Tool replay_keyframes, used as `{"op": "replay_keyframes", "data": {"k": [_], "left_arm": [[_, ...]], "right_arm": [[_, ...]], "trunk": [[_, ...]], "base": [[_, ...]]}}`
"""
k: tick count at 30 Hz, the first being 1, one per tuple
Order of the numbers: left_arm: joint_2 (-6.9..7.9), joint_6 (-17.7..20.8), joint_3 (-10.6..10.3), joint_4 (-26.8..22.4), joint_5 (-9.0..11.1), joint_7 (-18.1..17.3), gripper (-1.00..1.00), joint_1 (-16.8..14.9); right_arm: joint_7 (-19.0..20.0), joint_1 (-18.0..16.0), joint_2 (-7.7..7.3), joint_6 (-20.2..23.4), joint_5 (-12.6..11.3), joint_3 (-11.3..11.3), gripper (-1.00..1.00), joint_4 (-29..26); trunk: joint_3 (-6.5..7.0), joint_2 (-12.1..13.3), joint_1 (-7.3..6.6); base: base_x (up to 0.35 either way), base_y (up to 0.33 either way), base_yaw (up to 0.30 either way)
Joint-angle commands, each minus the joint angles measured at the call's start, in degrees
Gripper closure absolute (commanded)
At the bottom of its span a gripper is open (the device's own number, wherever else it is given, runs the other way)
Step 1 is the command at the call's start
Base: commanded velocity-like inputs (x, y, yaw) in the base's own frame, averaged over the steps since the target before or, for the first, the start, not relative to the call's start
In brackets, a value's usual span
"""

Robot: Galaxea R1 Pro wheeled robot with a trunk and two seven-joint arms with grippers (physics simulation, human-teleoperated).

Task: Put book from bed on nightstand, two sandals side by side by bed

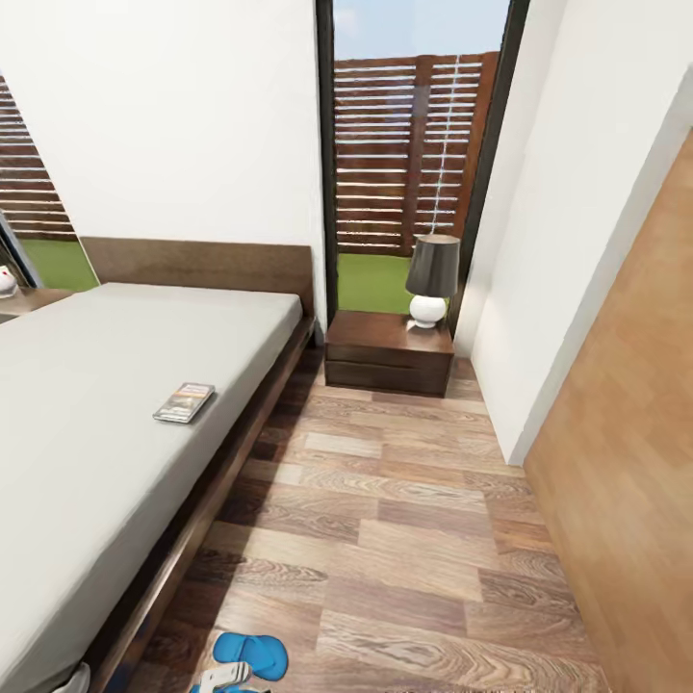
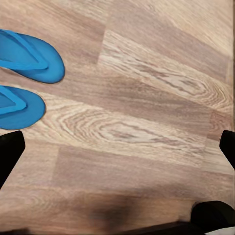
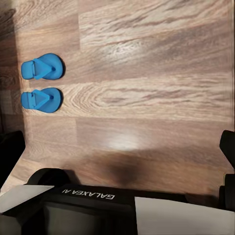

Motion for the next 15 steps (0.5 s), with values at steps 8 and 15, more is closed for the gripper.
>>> {"op": "replay_keyframes", "data": {"k": [8,15], "left_arm": [[0.02,-0.2,-0.5,0.1,0.5,-0.2,-1.00,0.0],[0.02,-0.2,-0.5,0.1,0.5,-0.2,-1.00,0.0]], "right_arm": [[0.2,-0.1,-0.01,-0.1,-0.3,0.0,-1.00,0.1],[0.2,0.0,-0.01,-0.1,-0.3,0.0,-1.00,0.1]], "trunk": [[-0.05,0.0,-0.01],[-0.05,0.0,-0.01]], "base": [[0.000,-0.002,-0.286],[0.000,0.000,-0.285]]}}
